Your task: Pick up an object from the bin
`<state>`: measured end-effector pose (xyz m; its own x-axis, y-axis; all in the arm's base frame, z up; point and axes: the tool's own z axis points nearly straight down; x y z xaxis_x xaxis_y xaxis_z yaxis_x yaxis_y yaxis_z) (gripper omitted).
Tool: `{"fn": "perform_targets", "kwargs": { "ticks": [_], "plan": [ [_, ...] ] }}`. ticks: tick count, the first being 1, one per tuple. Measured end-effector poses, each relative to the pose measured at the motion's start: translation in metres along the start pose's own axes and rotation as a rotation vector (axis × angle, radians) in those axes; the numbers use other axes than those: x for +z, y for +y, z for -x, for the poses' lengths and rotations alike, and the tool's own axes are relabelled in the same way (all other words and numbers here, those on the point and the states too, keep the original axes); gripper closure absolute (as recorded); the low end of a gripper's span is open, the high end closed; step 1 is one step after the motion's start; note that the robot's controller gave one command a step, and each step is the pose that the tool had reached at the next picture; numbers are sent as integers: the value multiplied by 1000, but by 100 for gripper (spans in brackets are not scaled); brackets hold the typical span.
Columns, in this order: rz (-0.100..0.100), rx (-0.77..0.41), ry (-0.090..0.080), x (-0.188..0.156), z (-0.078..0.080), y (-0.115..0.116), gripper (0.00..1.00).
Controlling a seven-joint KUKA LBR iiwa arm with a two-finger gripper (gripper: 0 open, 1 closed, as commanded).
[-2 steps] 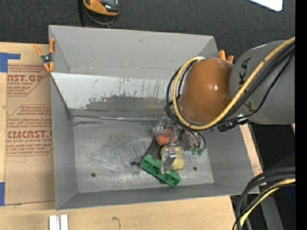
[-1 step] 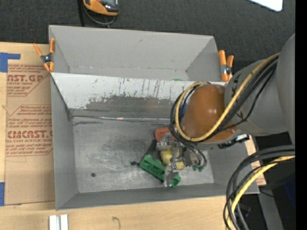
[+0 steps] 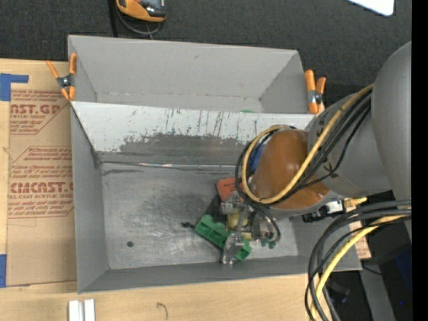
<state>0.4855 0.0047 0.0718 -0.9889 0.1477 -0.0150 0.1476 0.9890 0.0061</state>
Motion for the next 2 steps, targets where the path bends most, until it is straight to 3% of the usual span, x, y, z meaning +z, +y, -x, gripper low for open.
{"fn": "perform_targets", "kwargs": {
  "ticks": [1, 2],
  "plan": [
    [-5, 58, 12, -29, 1, -10, 0],
    [-8, 1, 15, -4, 2, -1, 100]
  ]
}}
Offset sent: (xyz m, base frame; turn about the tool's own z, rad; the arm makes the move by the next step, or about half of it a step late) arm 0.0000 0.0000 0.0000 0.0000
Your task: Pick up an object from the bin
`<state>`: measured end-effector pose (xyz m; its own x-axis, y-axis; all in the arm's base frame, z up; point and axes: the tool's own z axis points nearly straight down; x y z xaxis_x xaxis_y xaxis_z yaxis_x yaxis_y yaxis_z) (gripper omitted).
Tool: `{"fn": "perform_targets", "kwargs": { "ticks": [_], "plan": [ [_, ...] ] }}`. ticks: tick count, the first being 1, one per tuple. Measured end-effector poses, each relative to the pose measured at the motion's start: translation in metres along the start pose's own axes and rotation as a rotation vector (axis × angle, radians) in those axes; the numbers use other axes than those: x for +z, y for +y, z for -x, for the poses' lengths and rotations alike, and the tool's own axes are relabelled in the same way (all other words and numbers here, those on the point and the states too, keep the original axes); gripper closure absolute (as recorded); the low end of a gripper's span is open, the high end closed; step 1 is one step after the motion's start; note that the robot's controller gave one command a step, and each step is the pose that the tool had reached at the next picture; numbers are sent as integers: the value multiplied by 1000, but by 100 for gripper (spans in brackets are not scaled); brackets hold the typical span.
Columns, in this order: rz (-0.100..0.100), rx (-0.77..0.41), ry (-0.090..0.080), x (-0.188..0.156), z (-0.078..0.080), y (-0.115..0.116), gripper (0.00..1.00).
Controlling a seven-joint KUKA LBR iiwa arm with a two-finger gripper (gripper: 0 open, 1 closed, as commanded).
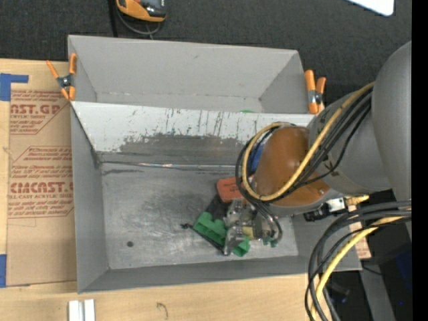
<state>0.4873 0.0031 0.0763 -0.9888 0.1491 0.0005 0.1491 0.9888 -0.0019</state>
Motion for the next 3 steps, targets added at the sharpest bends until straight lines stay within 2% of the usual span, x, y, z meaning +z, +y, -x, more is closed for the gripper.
{"fn": "perform_targets", "kwargs": {
  "ticks": [2, 3],
  "plan": [
    [0, 0, 2, -5, -2, 0, 100],
    [0, 0, 9, -24, -4, 0, 100]
  ]
}}
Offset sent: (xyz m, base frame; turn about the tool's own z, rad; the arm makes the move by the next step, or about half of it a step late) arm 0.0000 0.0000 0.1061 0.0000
